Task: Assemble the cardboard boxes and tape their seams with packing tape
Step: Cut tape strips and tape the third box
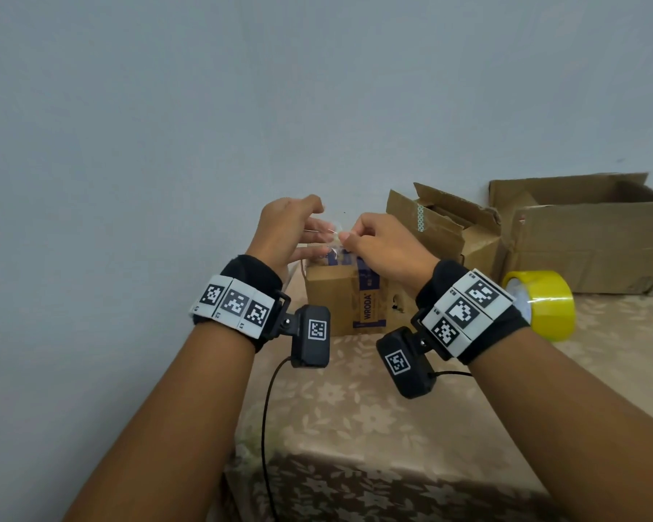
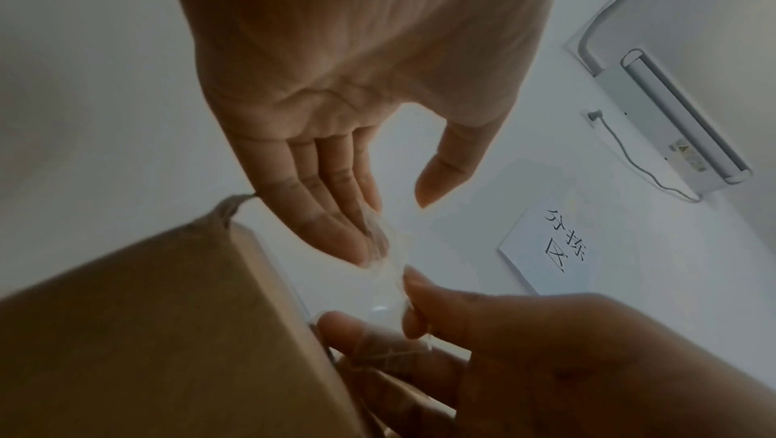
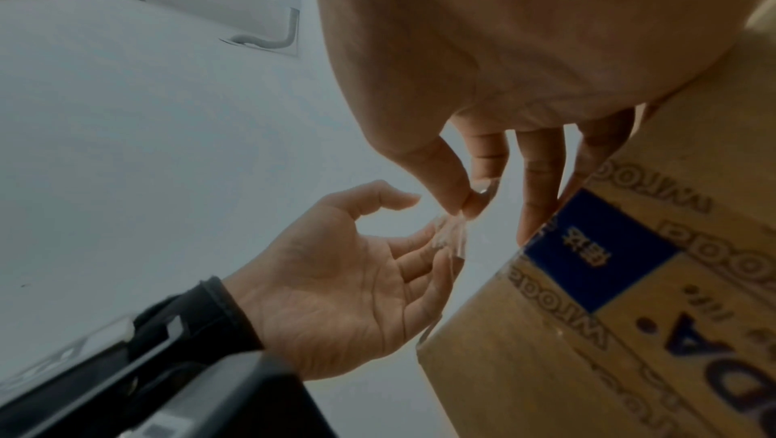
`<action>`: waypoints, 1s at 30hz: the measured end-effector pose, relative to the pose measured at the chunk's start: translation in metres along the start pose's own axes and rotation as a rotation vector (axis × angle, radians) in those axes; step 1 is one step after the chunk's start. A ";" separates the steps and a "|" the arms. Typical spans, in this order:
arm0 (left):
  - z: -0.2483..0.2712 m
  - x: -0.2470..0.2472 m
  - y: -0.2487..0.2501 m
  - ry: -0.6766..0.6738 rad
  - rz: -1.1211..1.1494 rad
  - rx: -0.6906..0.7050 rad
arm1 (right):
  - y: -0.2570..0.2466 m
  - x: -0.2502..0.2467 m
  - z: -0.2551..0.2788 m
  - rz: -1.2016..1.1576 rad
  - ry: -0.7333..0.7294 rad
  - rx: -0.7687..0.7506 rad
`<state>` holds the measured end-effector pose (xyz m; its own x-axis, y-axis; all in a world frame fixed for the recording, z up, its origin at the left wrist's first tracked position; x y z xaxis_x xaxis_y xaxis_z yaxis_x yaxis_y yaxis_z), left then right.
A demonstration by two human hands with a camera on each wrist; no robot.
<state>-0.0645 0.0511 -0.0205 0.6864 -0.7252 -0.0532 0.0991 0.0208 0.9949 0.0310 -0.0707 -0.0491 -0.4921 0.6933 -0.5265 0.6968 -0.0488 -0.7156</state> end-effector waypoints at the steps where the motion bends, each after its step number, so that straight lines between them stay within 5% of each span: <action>1: -0.001 -0.001 -0.001 0.006 -0.015 0.009 | -0.001 0.000 0.000 -0.003 0.004 0.004; 9: -0.007 -0.006 -0.005 0.063 -0.136 0.092 | -0.003 0.000 0.000 -0.024 0.031 0.046; 18: -0.007 -0.003 -0.005 0.020 -0.206 0.019 | -0.005 -0.001 0.001 -0.037 0.027 0.055; 30: -0.004 0.008 -0.007 0.111 0.027 0.047 | -0.005 -0.002 0.000 -0.091 0.024 0.056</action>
<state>-0.0565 0.0480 -0.0278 0.7642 -0.6441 -0.0329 0.0470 0.0048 0.9989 0.0288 -0.0713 -0.0449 -0.5386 0.7140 -0.4473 0.6191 -0.0246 -0.7849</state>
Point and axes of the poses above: each hand's wrist, its own z-axis away from the middle knuckle, its own x-axis out of the palm, y = z × x, the point moved 1 cm from there along -z, towards the middle knuckle, and after that the axes turned 13 degrees about -x, right-handed, at the moved point
